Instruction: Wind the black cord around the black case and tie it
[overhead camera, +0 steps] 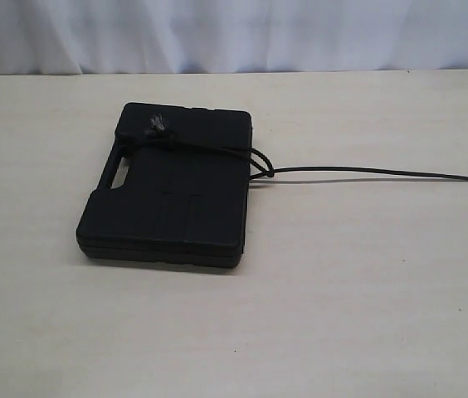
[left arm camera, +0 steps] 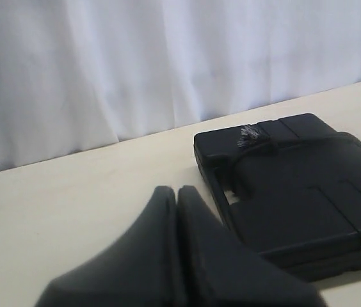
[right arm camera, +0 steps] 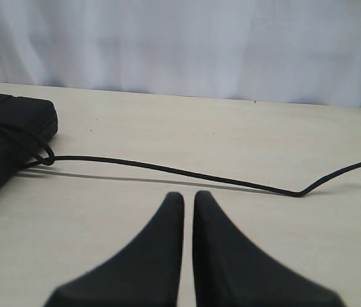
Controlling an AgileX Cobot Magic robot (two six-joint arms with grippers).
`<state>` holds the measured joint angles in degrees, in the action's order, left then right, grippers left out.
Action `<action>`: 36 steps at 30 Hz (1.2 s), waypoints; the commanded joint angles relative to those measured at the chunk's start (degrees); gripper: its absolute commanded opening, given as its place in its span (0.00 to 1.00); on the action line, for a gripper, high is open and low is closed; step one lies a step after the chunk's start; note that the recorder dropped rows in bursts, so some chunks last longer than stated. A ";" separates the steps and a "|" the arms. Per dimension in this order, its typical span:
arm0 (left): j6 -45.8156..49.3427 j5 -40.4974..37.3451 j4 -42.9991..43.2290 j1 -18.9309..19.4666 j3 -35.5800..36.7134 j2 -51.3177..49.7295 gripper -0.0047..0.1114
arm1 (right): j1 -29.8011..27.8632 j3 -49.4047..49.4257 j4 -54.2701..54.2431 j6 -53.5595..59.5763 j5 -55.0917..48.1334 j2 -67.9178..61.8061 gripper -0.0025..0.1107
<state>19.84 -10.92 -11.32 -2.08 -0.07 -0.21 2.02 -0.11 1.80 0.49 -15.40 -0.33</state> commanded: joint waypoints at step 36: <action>-22.74 -2.47 11.63 0.05 0.07 0.21 0.04 | -0.33 0.11 0.36 -0.08 0.58 0.33 0.07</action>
<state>-1.32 -13.21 1.21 -2.08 -0.07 -0.21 2.02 -0.11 1.80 0.49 -15.40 -0.33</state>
